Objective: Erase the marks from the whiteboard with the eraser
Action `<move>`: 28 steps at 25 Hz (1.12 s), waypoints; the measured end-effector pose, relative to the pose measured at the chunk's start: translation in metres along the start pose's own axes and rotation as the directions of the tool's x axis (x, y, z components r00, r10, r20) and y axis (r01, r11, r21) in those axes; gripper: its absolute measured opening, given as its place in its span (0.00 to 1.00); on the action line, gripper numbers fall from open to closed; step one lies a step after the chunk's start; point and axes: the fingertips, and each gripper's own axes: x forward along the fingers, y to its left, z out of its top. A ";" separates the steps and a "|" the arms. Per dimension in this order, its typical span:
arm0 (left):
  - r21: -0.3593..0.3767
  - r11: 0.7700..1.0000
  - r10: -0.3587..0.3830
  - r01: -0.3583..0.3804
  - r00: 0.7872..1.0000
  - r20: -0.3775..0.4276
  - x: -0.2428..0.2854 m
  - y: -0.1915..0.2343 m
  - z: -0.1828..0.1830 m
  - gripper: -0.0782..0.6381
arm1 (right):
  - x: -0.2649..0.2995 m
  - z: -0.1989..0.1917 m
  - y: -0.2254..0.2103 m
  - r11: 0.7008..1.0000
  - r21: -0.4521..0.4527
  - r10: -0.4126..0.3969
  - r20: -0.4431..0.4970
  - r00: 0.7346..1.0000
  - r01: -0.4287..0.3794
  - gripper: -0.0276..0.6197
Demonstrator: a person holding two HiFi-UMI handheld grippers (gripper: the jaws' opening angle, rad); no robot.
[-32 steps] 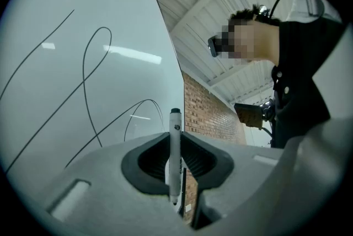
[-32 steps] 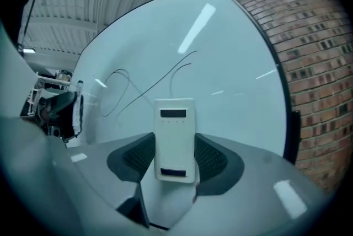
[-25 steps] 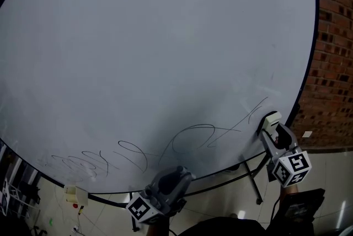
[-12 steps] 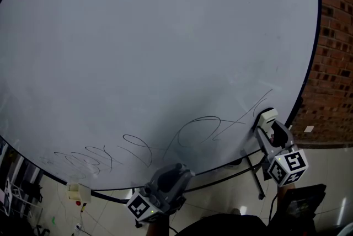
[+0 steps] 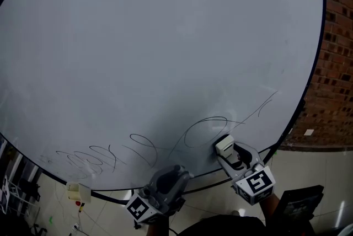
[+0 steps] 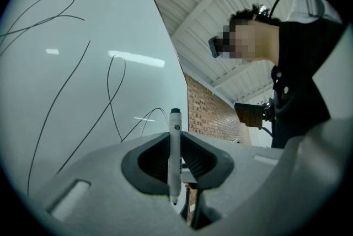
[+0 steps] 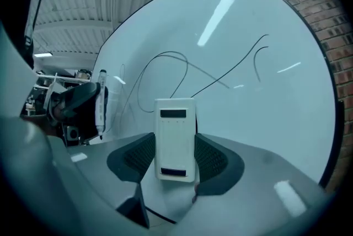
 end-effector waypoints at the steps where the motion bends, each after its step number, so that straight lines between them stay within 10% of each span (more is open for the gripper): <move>1: -0.002 1.000 -0.002 0.002 1.000 0.002 0.001 0.000 0.000 0.19 | 0.003 -0.003 0.006 1.000 -0.004 0.021 -0.015 1.000 -0.021 0.39; 14: -0.007 0.999 -0.035 0.035 0.999 0.014 0.012 -0.002 -0.001 0.19 | -0.054 0.058 -0.101 0.979 0.112 -0.187 0.142 0.972 0.172 0.39; 28: -0.005 1.000 -0.016 0.016 1.000 -0.005 0.001 0.001 -0.001 0.19 | -0.042 0.055 -0.075 0.972 0.145 -0.205 0.137 0.969 0.185 0.39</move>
